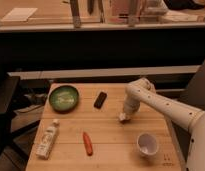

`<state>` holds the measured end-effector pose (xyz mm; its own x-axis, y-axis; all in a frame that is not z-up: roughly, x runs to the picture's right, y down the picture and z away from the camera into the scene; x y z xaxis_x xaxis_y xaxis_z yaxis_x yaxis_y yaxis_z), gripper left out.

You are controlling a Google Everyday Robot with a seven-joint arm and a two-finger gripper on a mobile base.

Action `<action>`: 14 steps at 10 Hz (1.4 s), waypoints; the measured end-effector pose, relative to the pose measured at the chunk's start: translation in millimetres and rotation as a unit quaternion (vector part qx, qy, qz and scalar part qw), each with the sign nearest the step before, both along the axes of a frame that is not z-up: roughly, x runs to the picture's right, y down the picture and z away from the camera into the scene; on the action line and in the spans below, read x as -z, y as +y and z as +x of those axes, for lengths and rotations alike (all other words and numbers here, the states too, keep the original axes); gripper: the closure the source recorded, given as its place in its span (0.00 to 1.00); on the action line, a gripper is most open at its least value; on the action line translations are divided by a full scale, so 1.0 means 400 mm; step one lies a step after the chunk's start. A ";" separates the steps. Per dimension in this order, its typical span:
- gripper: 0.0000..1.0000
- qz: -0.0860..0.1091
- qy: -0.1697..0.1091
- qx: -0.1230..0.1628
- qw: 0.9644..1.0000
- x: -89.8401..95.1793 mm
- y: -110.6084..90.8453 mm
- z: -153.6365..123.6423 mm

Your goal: Wipe the white sponge on the table

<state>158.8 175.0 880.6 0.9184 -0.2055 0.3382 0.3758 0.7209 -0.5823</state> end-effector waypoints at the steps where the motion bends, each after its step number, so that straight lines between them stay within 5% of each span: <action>1: 0.99 0.000 0.000 0.002 1.000 -0.001 0.000 -0.001; 14: 0.99 -0.001 -0.011 0.021 1.000 0.019 0.022 -0.030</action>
